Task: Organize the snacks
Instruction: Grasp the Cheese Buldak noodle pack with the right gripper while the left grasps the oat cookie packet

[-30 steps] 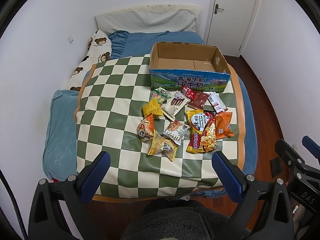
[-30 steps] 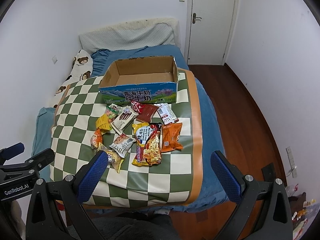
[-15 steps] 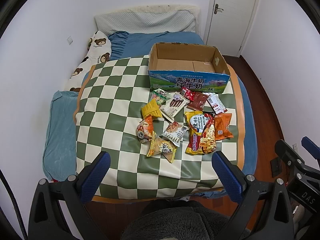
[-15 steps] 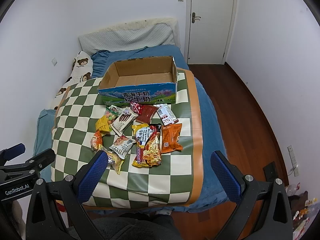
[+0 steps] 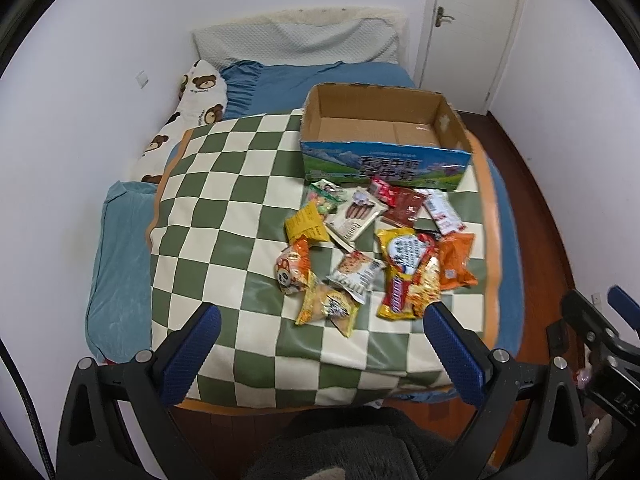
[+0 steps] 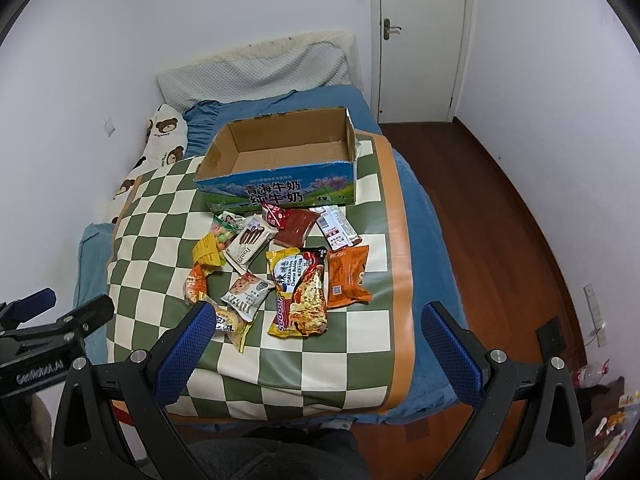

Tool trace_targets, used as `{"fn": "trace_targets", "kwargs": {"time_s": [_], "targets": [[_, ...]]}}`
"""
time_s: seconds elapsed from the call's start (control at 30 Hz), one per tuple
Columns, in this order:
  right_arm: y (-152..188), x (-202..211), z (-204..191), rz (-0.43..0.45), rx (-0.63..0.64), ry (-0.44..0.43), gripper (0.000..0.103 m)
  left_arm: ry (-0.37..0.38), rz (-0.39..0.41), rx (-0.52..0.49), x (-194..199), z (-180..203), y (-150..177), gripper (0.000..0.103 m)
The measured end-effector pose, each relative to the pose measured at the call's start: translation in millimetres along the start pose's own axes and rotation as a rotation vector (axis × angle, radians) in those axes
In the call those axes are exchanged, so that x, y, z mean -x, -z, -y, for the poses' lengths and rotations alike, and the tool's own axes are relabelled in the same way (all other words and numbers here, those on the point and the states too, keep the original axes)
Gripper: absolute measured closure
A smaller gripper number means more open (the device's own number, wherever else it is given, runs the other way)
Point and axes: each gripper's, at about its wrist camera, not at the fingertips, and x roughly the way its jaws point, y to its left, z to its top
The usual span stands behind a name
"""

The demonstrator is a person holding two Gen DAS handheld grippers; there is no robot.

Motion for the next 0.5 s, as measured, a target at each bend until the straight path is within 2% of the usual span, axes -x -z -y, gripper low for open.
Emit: {"fn": "trace_targets", "kwargs": {"time_s": [0.13,0.27,0.33,0.5], "targets": [[-0.5,-41.6,9.0,-0.028,-0.037,-0.011,0.000,-0.040,-0.036,0.008,-46.2,-2.6,-12.1,0.000],[0.2,-116.7,10.0,-0.116,-0.063,-0.035,0.000,-0.090,-0.096,-0.028,-101.6,-5.9,-22.0,0.000],[2.4,-160.0,6.1,-0.178,-0.071,-0.062,0.001,-0.074,-0.136,-0.068,-131.5,-3.4,-27.3,0.000],[13.8,-250.5,-1.9,-0.283,-0.058,-0.075,0.004,-0.085,-0.233,-0.267,-208.6,26.9,-37.2,0.000]]}}
